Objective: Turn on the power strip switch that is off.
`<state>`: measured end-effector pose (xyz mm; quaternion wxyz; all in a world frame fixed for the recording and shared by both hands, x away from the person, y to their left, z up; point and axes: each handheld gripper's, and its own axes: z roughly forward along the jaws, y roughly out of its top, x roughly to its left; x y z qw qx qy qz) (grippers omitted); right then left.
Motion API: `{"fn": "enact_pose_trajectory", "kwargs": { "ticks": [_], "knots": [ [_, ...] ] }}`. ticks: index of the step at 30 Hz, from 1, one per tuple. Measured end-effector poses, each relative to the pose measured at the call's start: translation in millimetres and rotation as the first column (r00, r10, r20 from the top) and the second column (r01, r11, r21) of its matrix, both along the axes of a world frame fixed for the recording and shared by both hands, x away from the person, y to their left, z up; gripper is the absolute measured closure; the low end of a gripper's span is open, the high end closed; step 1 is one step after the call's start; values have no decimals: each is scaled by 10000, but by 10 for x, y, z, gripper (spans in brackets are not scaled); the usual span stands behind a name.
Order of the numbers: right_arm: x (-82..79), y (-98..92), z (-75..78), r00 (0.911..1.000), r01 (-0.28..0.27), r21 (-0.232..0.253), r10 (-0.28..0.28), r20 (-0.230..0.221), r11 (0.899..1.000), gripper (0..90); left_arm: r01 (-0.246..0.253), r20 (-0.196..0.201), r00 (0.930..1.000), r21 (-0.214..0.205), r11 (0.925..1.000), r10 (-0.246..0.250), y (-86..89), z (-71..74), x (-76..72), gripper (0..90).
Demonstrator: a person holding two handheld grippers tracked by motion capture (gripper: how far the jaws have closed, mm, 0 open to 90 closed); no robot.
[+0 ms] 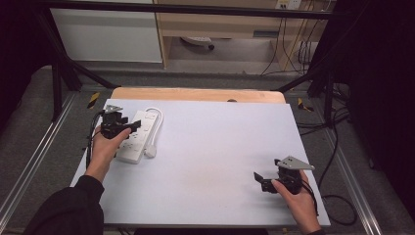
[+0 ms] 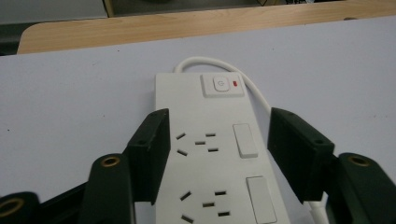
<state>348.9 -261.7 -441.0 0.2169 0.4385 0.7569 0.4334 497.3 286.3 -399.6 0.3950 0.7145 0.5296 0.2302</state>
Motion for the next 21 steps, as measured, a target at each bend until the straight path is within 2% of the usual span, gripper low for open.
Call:
{"fn": "enact_pose_trajectory", "kwargs": {
  "ticks": [1, 9, 15, 19, 21],
  "knots": [
    [0, 0, 0, 10000, 3, 8, -3, -2, 10000, 36, 46, -90, 9999, -98, 9999, -47, 4, -10, 5, 451],
    [-2, 1, 0, 10000, -22, -59, 22, -47, 10000, 38, 239, -404, 9989, -30, 9997, -240, -38, -97, 1, 708],
    [-1, -14, 0, 10000, 74, -30, -74, -30, 10000, 39, 488, -709, 9963, 18, 9988, -486, -90, -179, -22, 830],
    [-1, -4, -1, 10000, 45, -11, -46, -46, 10000, 39, 529, -675, 9963, -136, 9985, -537, -106, -238, -49, 900],
    [-1, -6, -2, 10000, 44, -19, -44, -41, 10000, 39, 527, -658, 9964, -157, 9985, -537, -107, -247, -52, 900]
  ]
}}
